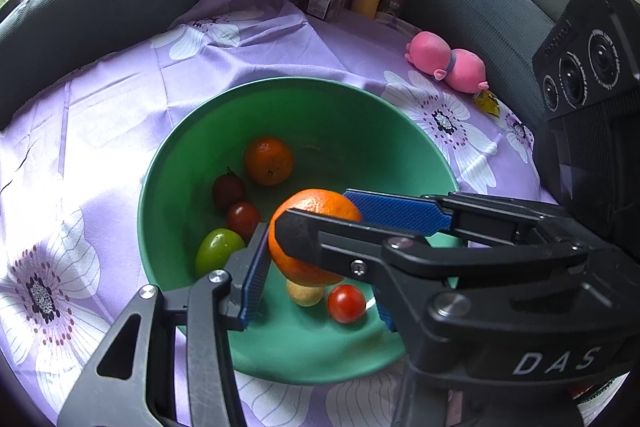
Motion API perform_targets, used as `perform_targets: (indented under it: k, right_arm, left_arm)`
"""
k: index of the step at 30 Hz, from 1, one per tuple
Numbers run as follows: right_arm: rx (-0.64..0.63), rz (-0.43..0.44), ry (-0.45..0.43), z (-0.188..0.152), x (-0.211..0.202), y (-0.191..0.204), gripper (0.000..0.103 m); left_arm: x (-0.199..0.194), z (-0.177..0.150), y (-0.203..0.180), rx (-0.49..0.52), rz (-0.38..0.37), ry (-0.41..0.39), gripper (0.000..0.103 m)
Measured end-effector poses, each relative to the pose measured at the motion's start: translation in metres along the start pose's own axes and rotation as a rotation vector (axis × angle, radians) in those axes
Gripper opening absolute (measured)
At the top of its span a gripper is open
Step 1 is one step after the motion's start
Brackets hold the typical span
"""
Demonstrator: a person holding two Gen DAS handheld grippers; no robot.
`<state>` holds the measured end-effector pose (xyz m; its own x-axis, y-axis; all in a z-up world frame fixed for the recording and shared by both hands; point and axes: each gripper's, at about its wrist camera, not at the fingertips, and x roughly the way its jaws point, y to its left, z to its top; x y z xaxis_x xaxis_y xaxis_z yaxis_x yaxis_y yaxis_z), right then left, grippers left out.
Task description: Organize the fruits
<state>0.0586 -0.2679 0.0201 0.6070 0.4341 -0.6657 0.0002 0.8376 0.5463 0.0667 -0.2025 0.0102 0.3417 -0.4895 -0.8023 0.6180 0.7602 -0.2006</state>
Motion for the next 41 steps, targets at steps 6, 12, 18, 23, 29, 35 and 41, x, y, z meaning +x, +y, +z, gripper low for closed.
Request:
perform_targets:
  k: [6,12,18,23,29,35,41]
  right_arm:
    - [0.002,-0.007,0.01,0.001,0.003,0.0,0.046]
    - [0.001,-0.018,0.028,0.003,0.006,-0.002,0.046]
    - [-0.005,-0.084,0.063,0.002,0.014,-0.001,0.046]
    - [-0.09,-0.202,0.024,0.002,0.004,0.009,0.046]
    - [-0.262,-0.358,-0.058,0.002,-0.03,0.024,0.055]
    - [-0.381,-0.407,-0.086,-0.001,-0.067,0.029,0.055]
    - [-0.351,-0.405,-0.095,-0.003,-0.079,0.026,0.055]
  left_arm:
    - [0.003,0.0,0.001,-0.008,-0.004,0.007,0.046]
    - [0.008,0.001,0.004,-0.018,-0.011,0.022,0.046]
    - [0.007,0.001,-0.002,0.008,0.019,0.029,0.067]
    - [-0.005,0.001,0.004,-0.017,0.091,0.021,0.09]
    - [-0.028,-0.002,0.009,-0.035,0.174,-0.031,0.102]
    - [-0.052,-0.004,-0.002,0.036,0.186,-0.112,0.102]
    - [-0.065,-0.003,0.002,-0.011,0.214,-0.151,0.102]
